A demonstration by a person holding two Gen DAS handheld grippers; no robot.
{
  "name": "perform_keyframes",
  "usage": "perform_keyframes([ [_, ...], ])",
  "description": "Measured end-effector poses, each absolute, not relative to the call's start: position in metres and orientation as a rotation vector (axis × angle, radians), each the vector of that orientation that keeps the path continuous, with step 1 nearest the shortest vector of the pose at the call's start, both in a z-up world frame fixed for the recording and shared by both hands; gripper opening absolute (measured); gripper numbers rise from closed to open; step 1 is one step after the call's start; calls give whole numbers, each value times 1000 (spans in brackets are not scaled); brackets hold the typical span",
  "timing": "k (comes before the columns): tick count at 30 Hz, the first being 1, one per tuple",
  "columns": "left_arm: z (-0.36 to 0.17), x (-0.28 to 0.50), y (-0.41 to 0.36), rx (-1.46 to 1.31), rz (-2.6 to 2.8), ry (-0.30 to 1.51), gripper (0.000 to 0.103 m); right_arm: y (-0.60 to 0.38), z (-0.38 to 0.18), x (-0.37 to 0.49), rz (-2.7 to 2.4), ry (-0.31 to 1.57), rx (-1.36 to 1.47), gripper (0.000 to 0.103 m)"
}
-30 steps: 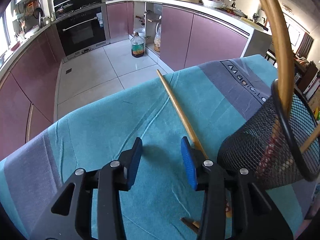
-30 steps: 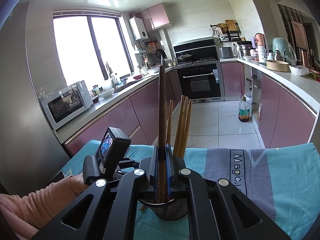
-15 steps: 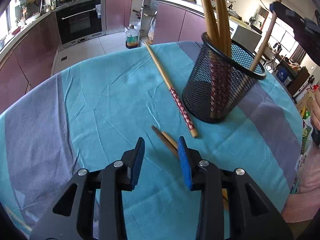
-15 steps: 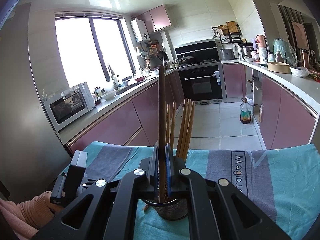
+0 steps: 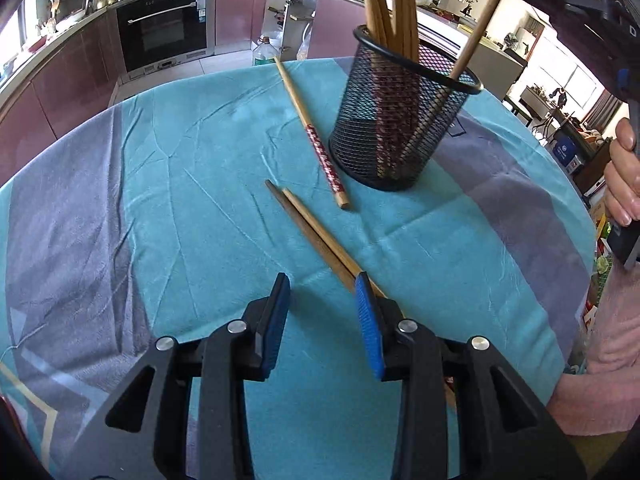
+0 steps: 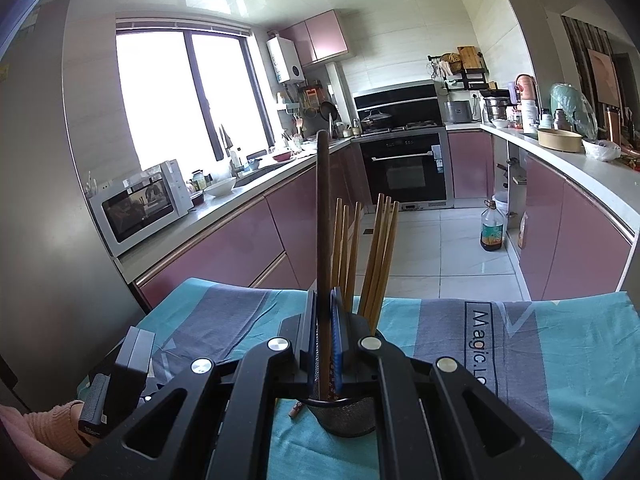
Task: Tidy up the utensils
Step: 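Move the open left tool over two loose wooden chopsticks beside the cup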
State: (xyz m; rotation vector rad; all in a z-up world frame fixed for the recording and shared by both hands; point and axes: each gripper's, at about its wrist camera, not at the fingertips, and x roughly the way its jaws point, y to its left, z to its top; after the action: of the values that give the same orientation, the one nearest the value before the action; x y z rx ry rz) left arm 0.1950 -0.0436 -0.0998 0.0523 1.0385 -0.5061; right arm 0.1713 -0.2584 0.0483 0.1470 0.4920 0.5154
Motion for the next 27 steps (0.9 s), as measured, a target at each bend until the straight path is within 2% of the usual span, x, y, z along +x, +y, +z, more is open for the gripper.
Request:
perform_keyframes([
  [12,-97,198,-62,87,-485,1043,35,-255,44,176,503,498,117,6],
  [17,-96,198,-63,73,-491,1046,20,-253,38,186,491,531,112,6],
  [18,-96,198,-62,71,-486,1046,13,-253,37,188,490,536,112,7],
  [19,-96,199,-62,72,-478,1049,12,-253,36,189,489,541,110,7],
  [23,-97,201,-60,55,-478,1055,12,-251,35,192,483,550,100,7],
  [27,-98,202,-59,80,-468,1065,21,-250,35,192,484,551,97,7],
])
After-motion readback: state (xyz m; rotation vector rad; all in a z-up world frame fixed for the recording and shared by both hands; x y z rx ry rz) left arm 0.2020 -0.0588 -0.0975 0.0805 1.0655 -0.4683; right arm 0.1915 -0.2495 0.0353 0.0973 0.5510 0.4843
